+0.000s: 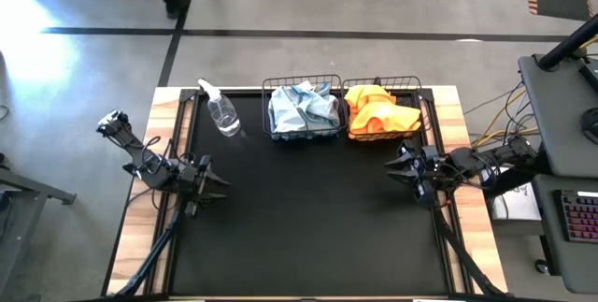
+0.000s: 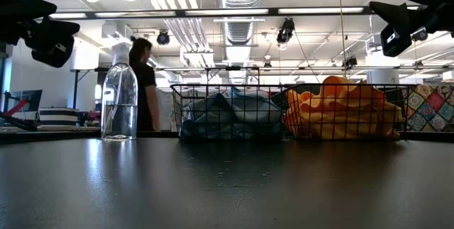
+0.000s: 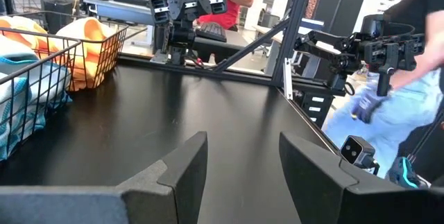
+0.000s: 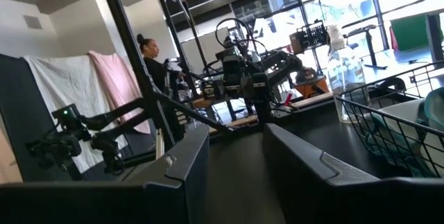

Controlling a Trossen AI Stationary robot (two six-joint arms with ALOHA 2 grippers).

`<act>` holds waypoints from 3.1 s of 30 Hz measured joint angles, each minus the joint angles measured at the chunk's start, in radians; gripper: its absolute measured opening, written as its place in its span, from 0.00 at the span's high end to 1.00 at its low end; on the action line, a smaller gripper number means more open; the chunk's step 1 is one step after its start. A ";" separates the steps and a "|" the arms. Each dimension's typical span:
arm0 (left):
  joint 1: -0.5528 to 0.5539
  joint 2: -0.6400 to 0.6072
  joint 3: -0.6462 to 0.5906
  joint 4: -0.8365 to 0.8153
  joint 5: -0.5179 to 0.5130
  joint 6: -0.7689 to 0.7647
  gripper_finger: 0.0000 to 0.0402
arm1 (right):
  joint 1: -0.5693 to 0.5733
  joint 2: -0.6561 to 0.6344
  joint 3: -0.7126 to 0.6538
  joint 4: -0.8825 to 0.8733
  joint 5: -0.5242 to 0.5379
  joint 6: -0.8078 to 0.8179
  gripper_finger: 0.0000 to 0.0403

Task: Sort microfiber towel by color & place in baskets
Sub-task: Return to Home Position

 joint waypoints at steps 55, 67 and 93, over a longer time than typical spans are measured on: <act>0.000 0.000 0.000 0.000 0.000 0.000 0.59 | 0.000 0.000 0.000 0.000 0.000 0.000 0.67; 0.000 0.000 0.000 0.000 0.000 0.000 0.59 | 0.000 0.000 0.000 0.000 0.000 0.000 0.68; 0.000 0.000 0.000 0.000 0.001 0.000 0.59 | 0.000 0.000 -0.001 0.000 0.000 0.000 0.68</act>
